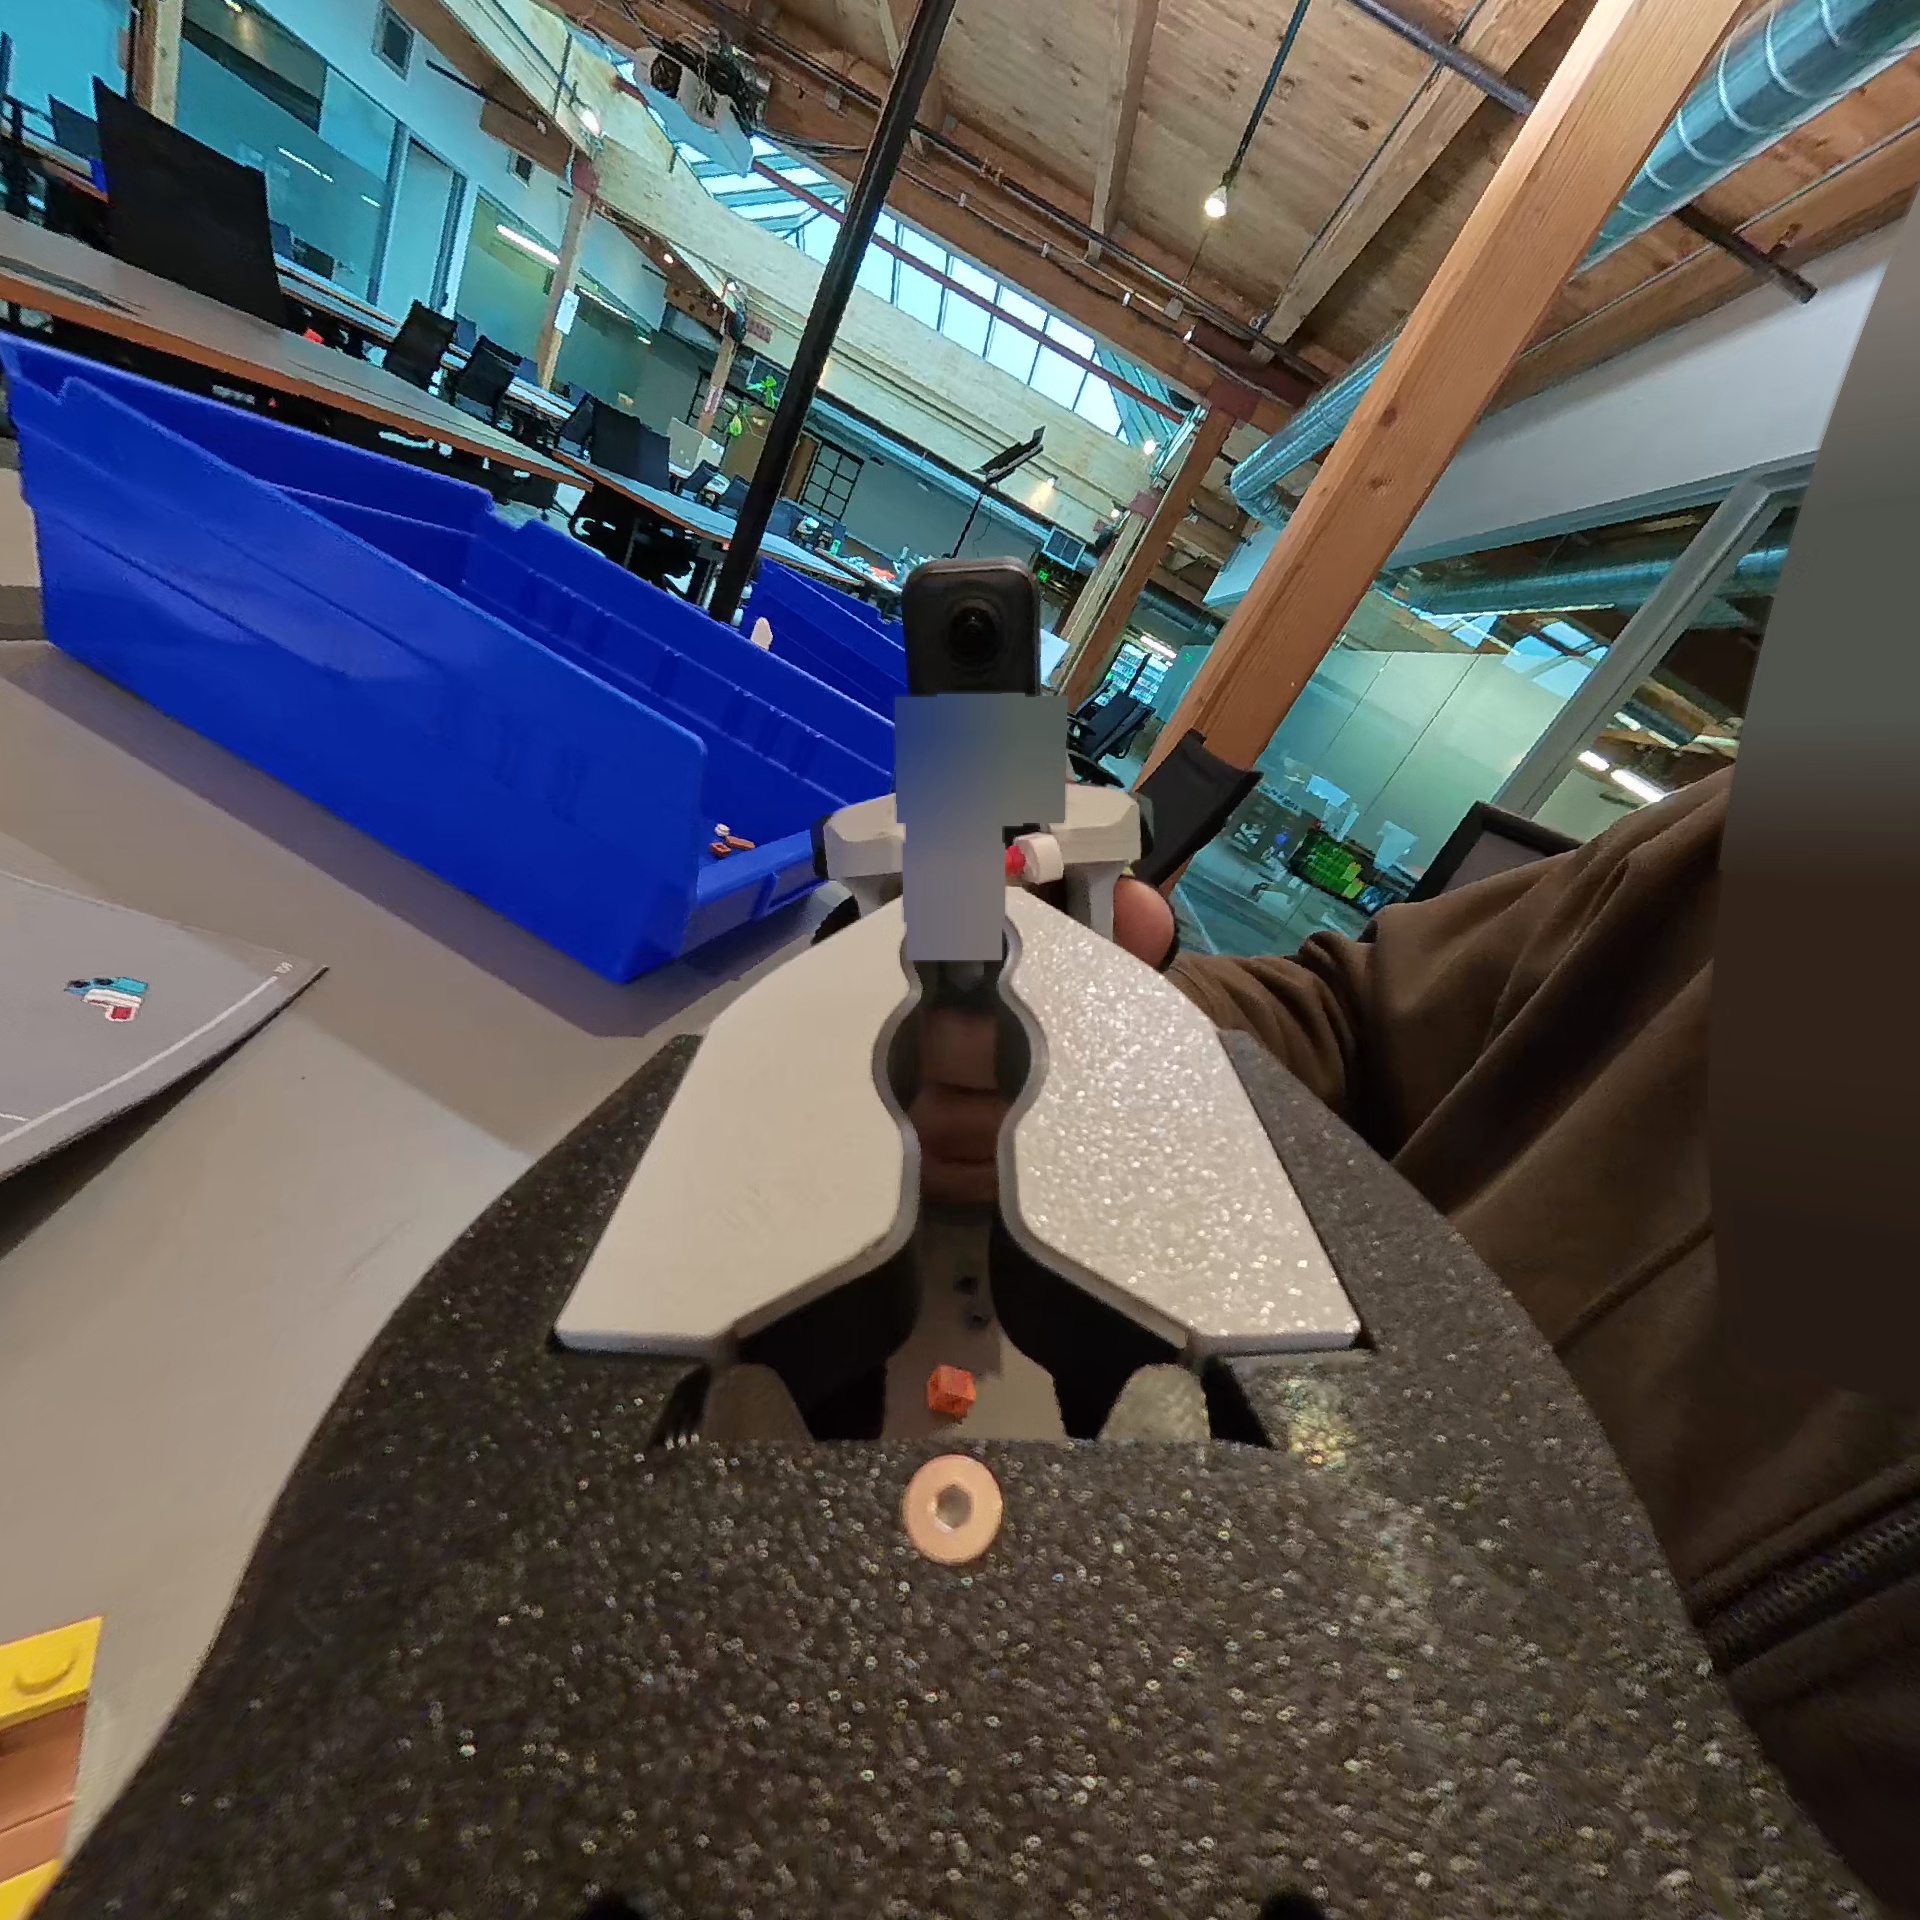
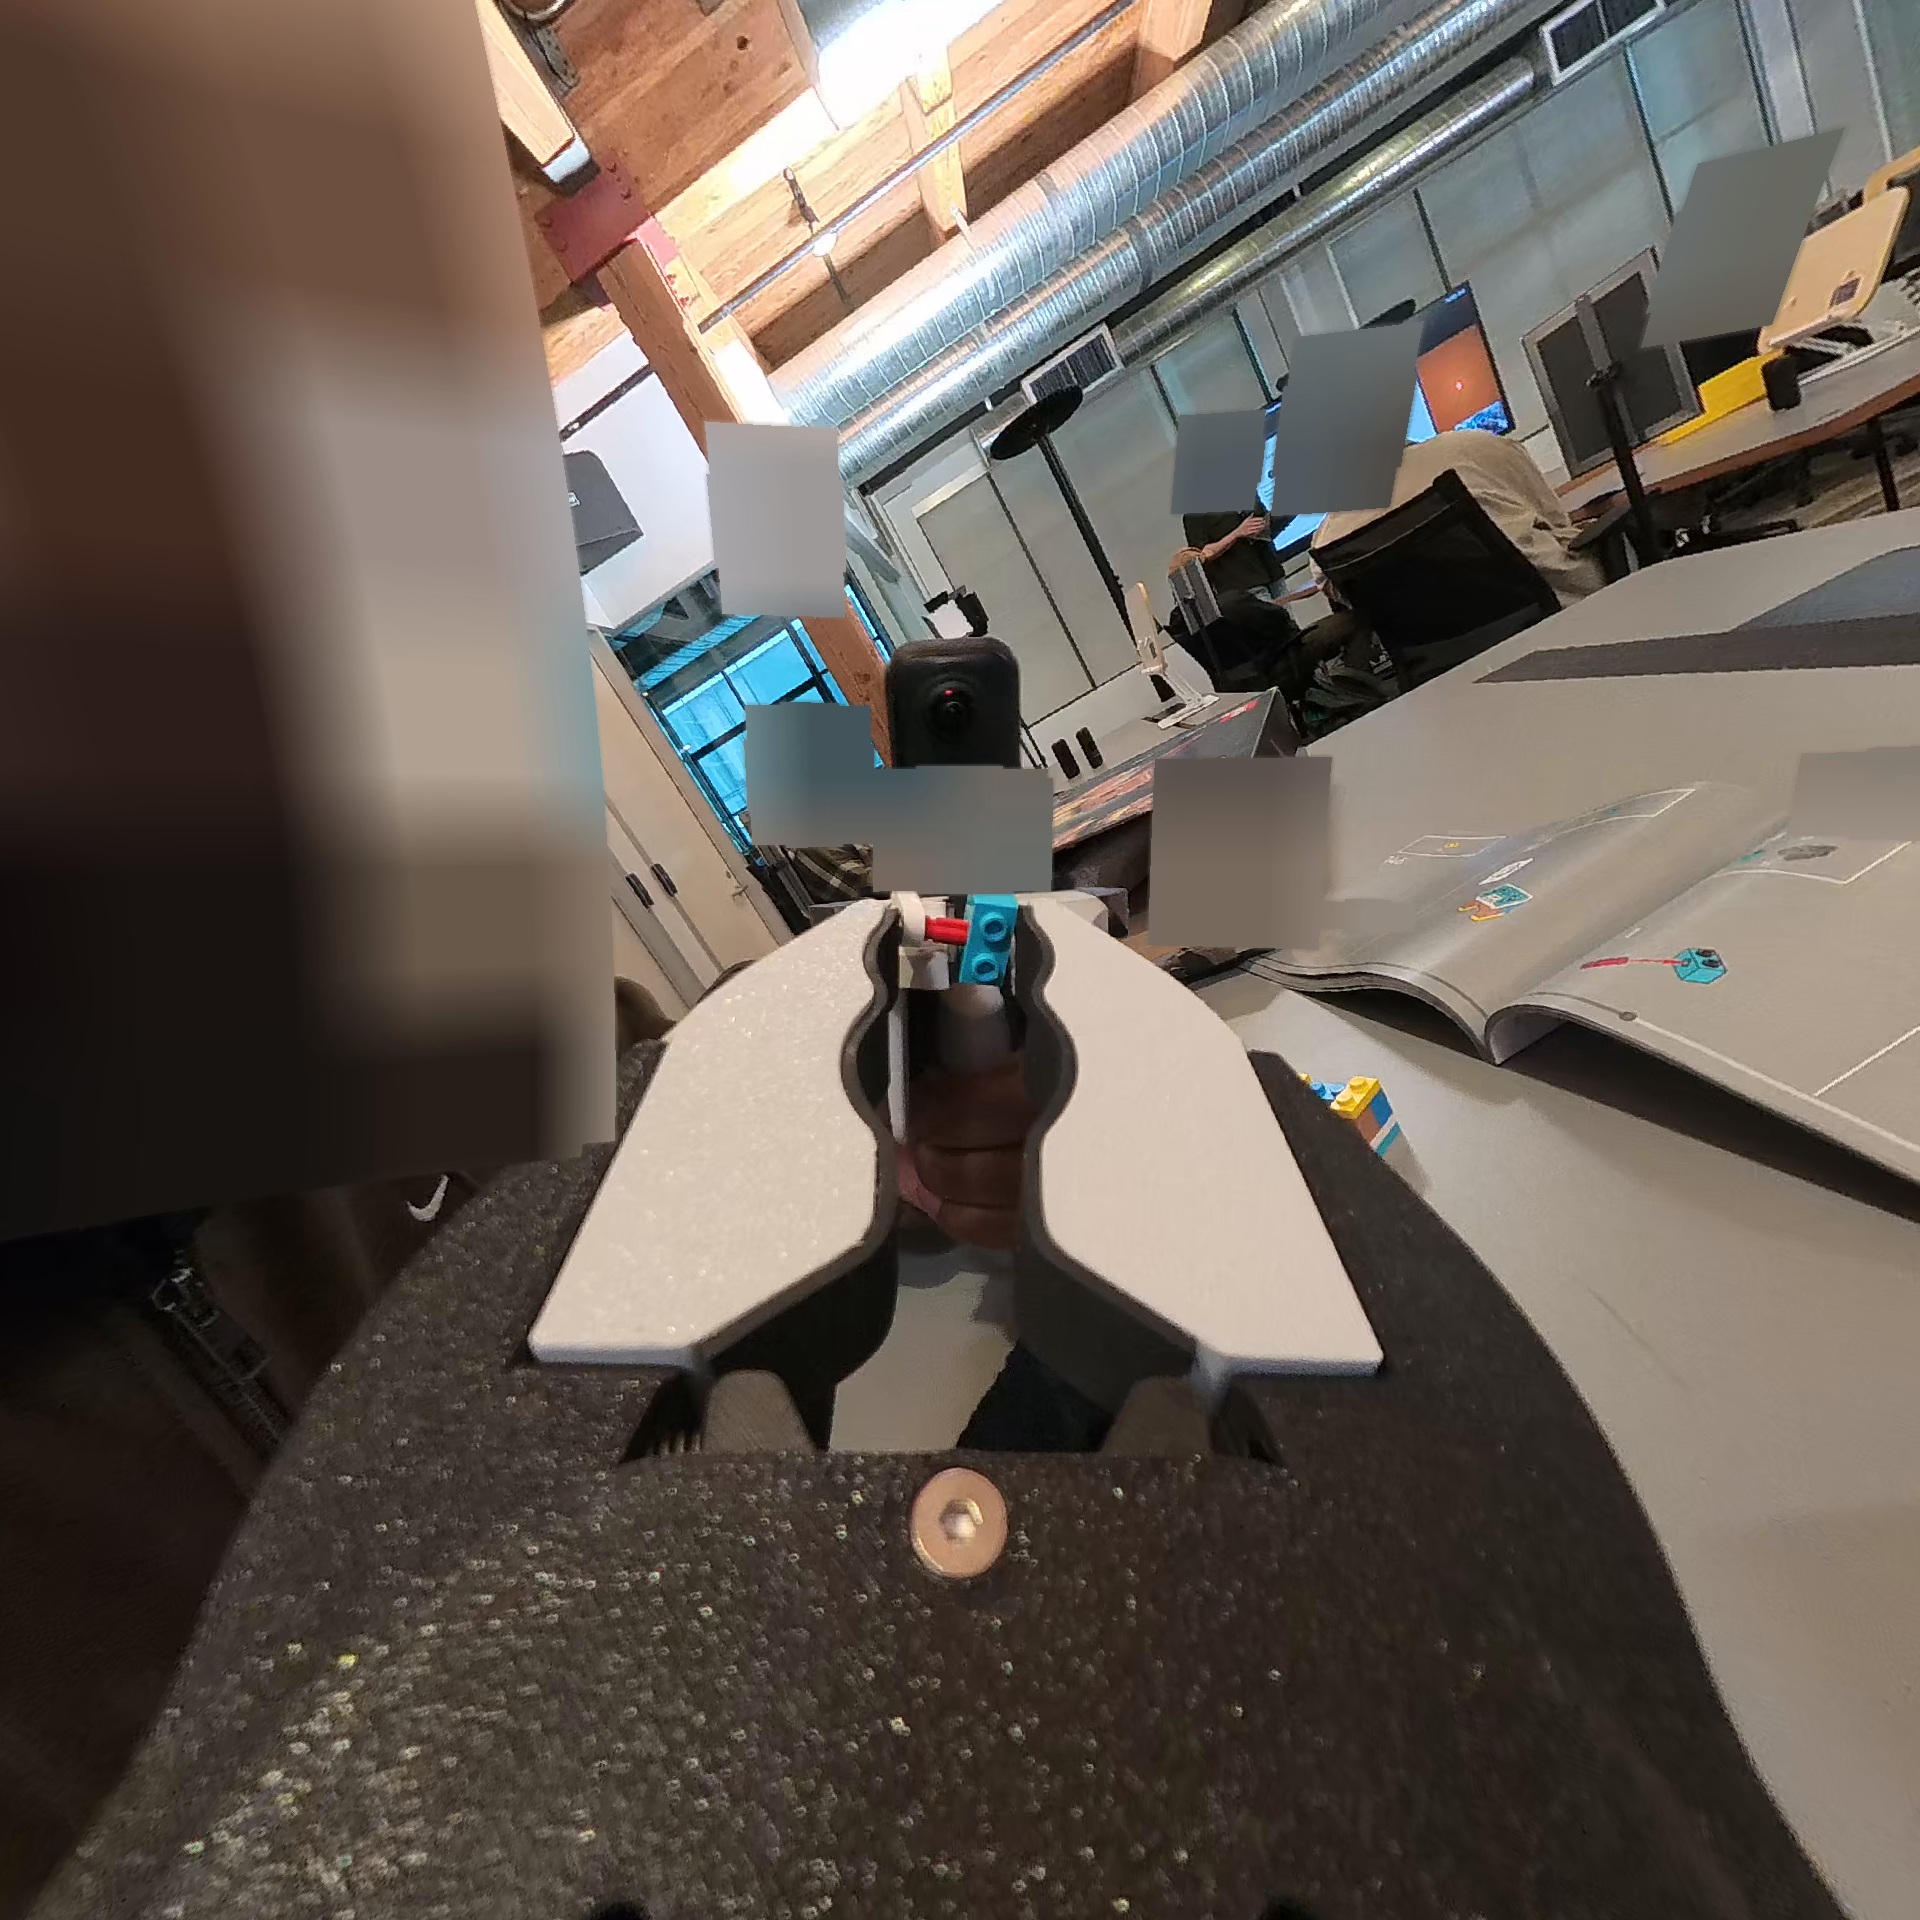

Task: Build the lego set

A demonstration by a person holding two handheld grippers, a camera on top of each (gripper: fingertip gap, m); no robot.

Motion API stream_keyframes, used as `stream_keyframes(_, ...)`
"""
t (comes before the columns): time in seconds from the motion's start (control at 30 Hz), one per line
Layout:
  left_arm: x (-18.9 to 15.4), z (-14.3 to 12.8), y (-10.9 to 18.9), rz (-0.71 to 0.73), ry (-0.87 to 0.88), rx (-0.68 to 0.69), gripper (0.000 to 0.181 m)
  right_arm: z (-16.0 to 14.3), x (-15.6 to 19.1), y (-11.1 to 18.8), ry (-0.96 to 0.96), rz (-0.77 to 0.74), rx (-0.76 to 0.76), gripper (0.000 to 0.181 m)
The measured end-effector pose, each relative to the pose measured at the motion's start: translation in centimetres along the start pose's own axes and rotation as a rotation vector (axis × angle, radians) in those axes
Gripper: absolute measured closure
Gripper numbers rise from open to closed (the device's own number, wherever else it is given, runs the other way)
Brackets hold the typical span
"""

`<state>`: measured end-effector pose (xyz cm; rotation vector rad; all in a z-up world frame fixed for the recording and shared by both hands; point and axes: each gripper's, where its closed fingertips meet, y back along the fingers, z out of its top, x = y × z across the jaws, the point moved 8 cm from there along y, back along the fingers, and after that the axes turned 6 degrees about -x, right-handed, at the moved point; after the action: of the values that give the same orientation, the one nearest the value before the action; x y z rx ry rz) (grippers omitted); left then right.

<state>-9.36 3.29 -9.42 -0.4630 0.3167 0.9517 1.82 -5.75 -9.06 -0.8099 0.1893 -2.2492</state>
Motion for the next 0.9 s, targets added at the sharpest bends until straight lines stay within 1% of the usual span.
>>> stream_keyframes(0.27, 0.7, -0.1, 0.2, -0.022, 0.123, -0.047, 0.173, 0.0, -0.3, 0.1, -0.04, -0.016, -0.006, 0.157)
stream_keyframes(0.37, 1.0, -0.1, 0.4, -0.011, 0.139, -0.054, 0.173, 0.0, -0.3, 0.0, -0.035, -0.024, -0.002, 0.154)
stream_keyframes(0.5, 0.8, -0.3, 0.2, 0.013, 0.07, -0.016, 0.173, -0.1, -0.3, -0.1, -0.032, -0.042, 0.016, 0.147)
stream_keyframes(0.57, 0.5, -0.3, 0.1, 0.021, 0.018, 0.004, 0.173, -0.2, -0.2, -0.2, -0.029, -0.04, 0.024, 0.147)
stream_keyframes(0.67, 0.1, -0.2, -0.1, 0.01, -0.025, 0.018, 0.173, -0.2, -0.1, -0.2, -0.017, -0.035, 0.033, 0.15)
stream_keyframes(0.8, -0.1, -0.3, -0.1, 0.007, -0.054, 0.03, 0.173, -0.3, 0.1, -0.2, -0.01, -0.008, 0.042, 0.16)
stream_keyframes(0.9, -0.3, -0.2, -0.1, -0.001, -0.07, 0.032, 0.173, -0.2, 0.3, -0.2, 0.007, 0.013, 0.045, 0.16)
